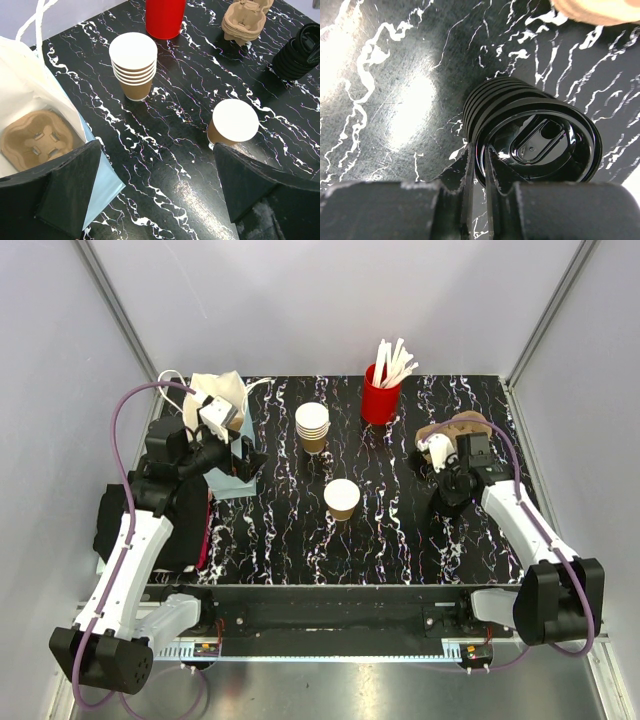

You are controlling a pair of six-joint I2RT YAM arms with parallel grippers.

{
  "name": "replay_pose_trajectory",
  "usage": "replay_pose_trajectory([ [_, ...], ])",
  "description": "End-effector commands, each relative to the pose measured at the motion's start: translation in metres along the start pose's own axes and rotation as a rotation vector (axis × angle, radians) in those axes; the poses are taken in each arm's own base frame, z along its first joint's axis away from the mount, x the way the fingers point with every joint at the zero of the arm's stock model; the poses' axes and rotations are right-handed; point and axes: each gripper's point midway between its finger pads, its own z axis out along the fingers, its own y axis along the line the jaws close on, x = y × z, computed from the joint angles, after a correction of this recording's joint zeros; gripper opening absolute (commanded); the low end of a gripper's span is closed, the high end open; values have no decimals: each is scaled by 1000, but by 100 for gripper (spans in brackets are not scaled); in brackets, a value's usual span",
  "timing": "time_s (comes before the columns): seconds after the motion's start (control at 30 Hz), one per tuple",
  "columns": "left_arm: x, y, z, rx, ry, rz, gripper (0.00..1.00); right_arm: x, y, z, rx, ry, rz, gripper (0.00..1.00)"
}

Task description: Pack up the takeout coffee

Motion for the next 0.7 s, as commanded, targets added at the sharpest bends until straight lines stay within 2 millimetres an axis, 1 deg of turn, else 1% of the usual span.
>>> replay_pose_trajectory([
  [0.0,-11,-3,-2,19,-42,33,99,-29,-11,-25,30,-94,-9,14],
  [0.17,-11,-4,-2,25,-42,37,99,-40,-9,-36,11,-125,-13,13],
  [0.2,-11,-4,-3,23,-44,37,99,-43,-10,-41,10,-137,-11,13],
  [0.27,-11,-6,-2,32,-44,40,99,-47,-4,-46,-21,-147,-8,13],
  [0.3,-12,-6,-3,37,-47,43,99,-54,-4,-52,-28,-169,-8,13],
  [0.33,-12,-7,-2,42,-48,46,99,-60,3,-55,-74,-193,-7,13],
  [0.37,-12,-8,0,47,-45,63,99,-61,11,-60,-114,-195,3,13],
  [0.4,-12,-16,4,64,-41,82,99,-74,12,-70,-137,-228,4,13],
  [0.43,-12,-14,7,28,-33,106,99,-84,22,-77,-203,-267,5,13],
  [0.47,-12,-16,11,19,-23,161,99,-87,31,-84,-250,-272,20,13],
  [0.5,-12,-34,18,54,-14,202,99,-102,31,-95,-276,-310,17,13],
  [0.53,-12,-33,21,18,-6,237,99,-113,41,-104,-345,-348,16,13],
  [0.57,-13,-36,26,21,2,292,99,-116,47,-107,-392,-341,33,13],
  [0.6,-13,-49,31,45,6,325,99,-130,47,-119,-412,-379,26,13],
  [0.63,-14,-45,34,6,15,352,99,-138,56,-128,-479,-411,22,13],
  [0.67,-18,-52,39,14,11,404,99,-141,61,-129,-527,-401,33,13],
])
